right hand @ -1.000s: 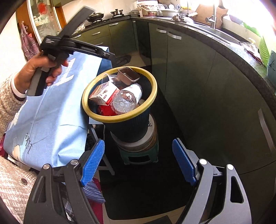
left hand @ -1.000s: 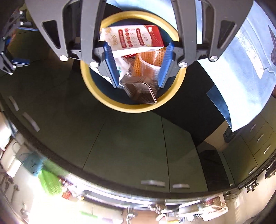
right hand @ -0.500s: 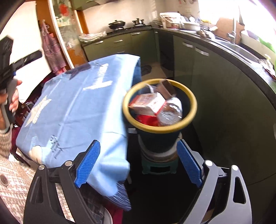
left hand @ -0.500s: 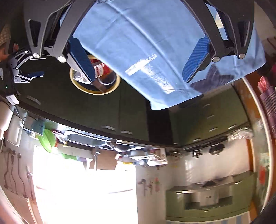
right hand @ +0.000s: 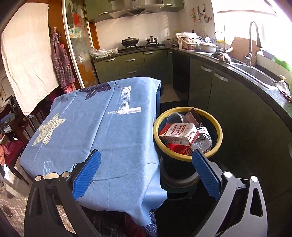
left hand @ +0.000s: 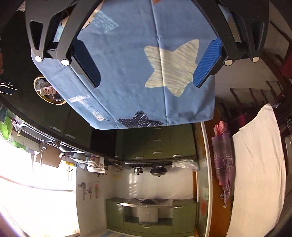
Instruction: Collect trash
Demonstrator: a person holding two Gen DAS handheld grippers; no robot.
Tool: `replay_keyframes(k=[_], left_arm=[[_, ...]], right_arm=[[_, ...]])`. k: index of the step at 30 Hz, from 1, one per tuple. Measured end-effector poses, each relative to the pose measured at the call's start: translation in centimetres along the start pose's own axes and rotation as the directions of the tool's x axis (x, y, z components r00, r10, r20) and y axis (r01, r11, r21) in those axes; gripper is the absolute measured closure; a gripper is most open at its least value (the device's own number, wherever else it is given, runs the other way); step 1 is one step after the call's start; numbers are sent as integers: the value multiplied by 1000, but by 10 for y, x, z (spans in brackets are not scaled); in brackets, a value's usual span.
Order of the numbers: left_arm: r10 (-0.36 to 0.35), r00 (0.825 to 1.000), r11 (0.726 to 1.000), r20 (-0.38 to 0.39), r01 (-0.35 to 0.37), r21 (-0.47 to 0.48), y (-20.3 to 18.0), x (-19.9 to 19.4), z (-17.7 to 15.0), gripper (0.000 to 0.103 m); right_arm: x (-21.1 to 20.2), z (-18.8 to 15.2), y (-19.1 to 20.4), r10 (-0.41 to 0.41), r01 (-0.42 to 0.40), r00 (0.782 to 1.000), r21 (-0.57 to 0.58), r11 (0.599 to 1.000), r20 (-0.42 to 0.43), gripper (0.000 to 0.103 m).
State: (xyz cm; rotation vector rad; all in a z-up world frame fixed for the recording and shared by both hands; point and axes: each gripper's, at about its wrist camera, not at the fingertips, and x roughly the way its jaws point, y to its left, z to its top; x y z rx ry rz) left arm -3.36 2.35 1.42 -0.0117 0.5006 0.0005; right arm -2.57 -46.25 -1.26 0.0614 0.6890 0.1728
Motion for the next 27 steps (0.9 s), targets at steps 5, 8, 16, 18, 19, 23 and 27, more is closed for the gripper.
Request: replay_keyframes(k=[5, 8, 16, 18, 19, 23, 27], left_arm=[[5, 1000, 1000, 29, -4, -19, 11, -16, -8, 7], [0, 999, 1000, 38, 0, -7, 6, -21, -5, 7], [-42, 998, 999, 46, 42, -9, 1, -33, -4, 7], [-37, 998, 999, 51, 37, -11, 1, -37, -4, 7], [-36, 998, 999, 54, 37, -15, 3, -38, -4, 7], [-23, 997, 1000, 69, 25, -18, 4, -45, -5, 7], [-25, 997, 1000, 69, 26, -15, 4, -48, -6, 7]], right_arm=[[-31, 0, 14, -77, 78, 996, -24, 997, 56, 5], [-48, -4, 18, -137, 140, 988, -36, 990, 72, 5], [-75, -14, 18, -141, 143, 983, -10, 990, 114, 5], [-79, -15, 19, -156, 158, 980, -11, 987, 125, 5], [-80, -15, 19, -166, 169, 978, -13, 985, 130, 5], [-86, -16, 19, -171, 174, 975, -10, 985, 141, 5], [-89, -17, 19, -168, 172, 974, -10, 985, 149, 5]])
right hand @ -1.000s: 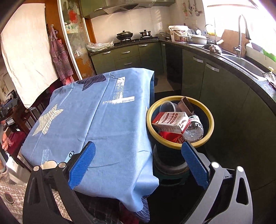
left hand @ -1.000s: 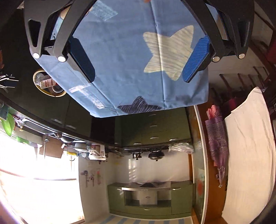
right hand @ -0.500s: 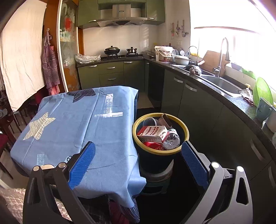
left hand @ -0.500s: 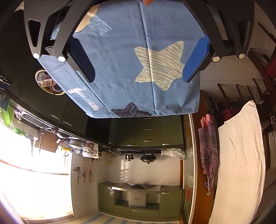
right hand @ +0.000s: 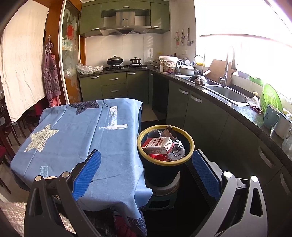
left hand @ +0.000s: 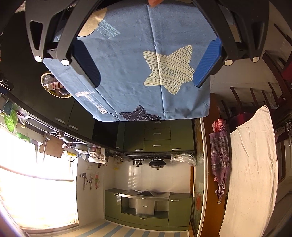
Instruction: Collect trash
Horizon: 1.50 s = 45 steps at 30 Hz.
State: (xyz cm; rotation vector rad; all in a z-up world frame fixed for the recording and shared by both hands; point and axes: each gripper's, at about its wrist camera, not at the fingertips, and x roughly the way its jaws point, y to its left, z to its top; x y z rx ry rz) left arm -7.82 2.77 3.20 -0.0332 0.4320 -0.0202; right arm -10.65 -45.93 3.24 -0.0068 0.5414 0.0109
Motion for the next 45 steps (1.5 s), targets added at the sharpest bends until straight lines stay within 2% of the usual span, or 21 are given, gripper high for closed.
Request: replay_keyframes(k=[10, 45], left_arm=[[-15, 1000, 1000, 23, 15, 15, -6, -3, 0, 7], [-8, 1000, 999, 8, 7, 43, -13, 2, -4, 7]], right_arm=[[-6, 3, -2, 5, -5, 1000, 6, 1000, 21, 5], [1, 4, 2, 31, -31, 999, 9, 999, 18, 5]])
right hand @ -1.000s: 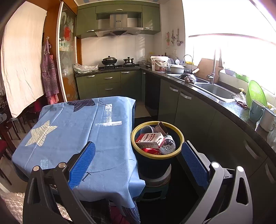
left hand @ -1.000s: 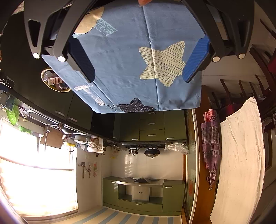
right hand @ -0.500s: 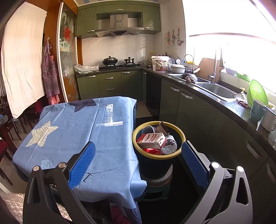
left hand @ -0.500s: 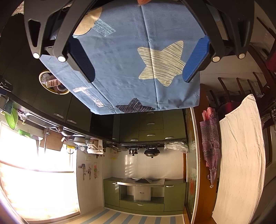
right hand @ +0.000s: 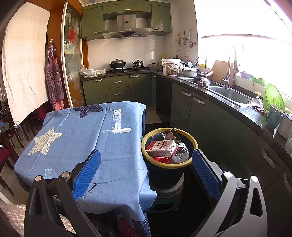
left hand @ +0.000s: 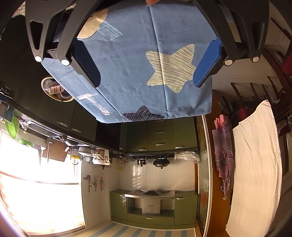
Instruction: Collect trash
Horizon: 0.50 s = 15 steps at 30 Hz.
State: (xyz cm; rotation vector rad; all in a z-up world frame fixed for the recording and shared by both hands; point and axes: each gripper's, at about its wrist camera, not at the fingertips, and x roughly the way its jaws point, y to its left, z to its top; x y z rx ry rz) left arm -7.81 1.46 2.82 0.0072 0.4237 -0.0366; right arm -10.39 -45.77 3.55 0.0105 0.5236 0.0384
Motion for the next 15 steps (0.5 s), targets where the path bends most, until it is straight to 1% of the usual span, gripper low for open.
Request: replay_keyframes(k=[15], left_arm=[[-4, 1000, 1000, -9, 4, 11, -4, 3, 1, 7]], right_arm=[[2, -2, 1, 5, -5, 1000, 5, 1000, -4, 5]])
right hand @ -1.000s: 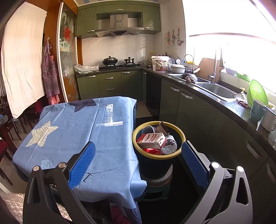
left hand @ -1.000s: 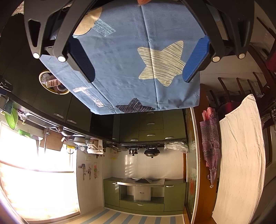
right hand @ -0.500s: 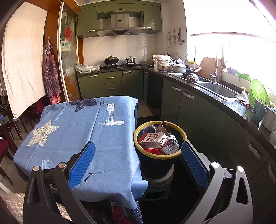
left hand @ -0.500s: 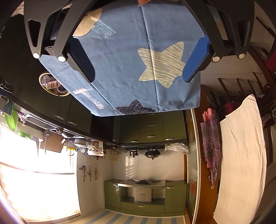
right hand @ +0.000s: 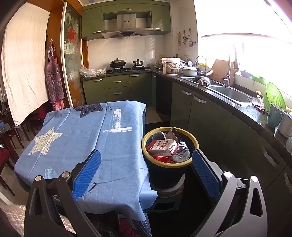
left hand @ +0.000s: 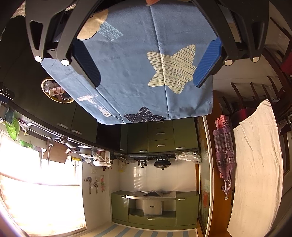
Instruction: Collect trash
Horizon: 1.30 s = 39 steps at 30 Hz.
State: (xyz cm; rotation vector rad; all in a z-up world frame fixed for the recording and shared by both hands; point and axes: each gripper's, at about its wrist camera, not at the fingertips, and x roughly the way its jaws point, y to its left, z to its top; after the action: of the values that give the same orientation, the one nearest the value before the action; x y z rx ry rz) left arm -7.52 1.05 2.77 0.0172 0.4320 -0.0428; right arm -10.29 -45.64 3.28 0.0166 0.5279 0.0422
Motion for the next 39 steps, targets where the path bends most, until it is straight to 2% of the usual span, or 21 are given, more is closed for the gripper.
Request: replay_keyframes(k=[39], left_arm=[[-40, 999, 999, -19, 41, 34, -8, 5, 1, 7]], right_arm=[[3, -3, 3, 1, -1, 1000, 3, 1000, -4, 5]])
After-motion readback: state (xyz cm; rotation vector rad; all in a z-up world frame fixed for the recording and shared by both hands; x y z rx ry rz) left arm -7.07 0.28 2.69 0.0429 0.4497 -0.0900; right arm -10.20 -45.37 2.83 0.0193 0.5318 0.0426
